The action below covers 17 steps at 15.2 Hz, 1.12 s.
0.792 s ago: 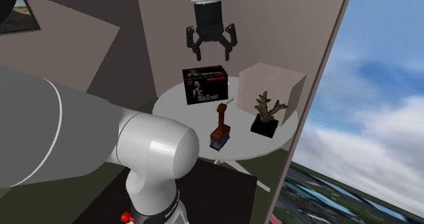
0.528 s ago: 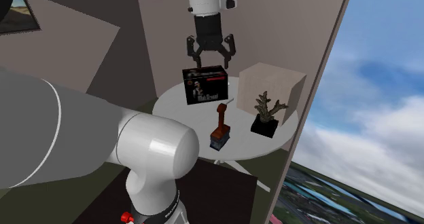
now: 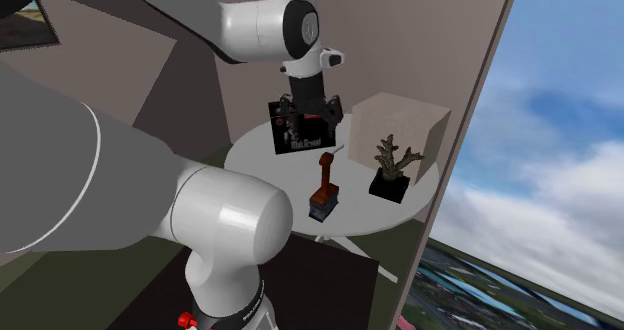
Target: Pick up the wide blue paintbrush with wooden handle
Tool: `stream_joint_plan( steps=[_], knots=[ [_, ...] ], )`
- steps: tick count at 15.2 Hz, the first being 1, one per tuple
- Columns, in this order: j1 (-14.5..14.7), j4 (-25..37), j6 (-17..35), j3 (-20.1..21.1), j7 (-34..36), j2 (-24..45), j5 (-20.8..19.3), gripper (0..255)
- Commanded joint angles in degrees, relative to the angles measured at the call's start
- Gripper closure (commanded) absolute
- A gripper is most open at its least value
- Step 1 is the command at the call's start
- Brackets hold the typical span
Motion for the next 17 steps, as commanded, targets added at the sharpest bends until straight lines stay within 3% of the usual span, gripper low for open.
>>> stream_joint_plan(
  steps=[1, 8, 12, 14, 16, 17],
  knots=[
    [-0.34, -2.42, 6.02, 0.27, 1.57, 2.5, -0.26, 0],
    [-2.85, -6.98, 29.01, 2.61, 8.64, 17.85, -2.89, 0],
    [-7.8, -6.22, 42.11, 6.42, 16.65, 29.97, -9.45, 0],
    [-13.29, -4.38, 47.61, 9.82, 26.17, 36.59, -19.88, 0],
    [-16.93, -0.24, 50.88, 9.75, 44.51, 43.7, -40.99, 0],
    [-15.71, 2.56, 51.8, 7.17, 54.48, 47.22, -51.83, 0]
  ],
)
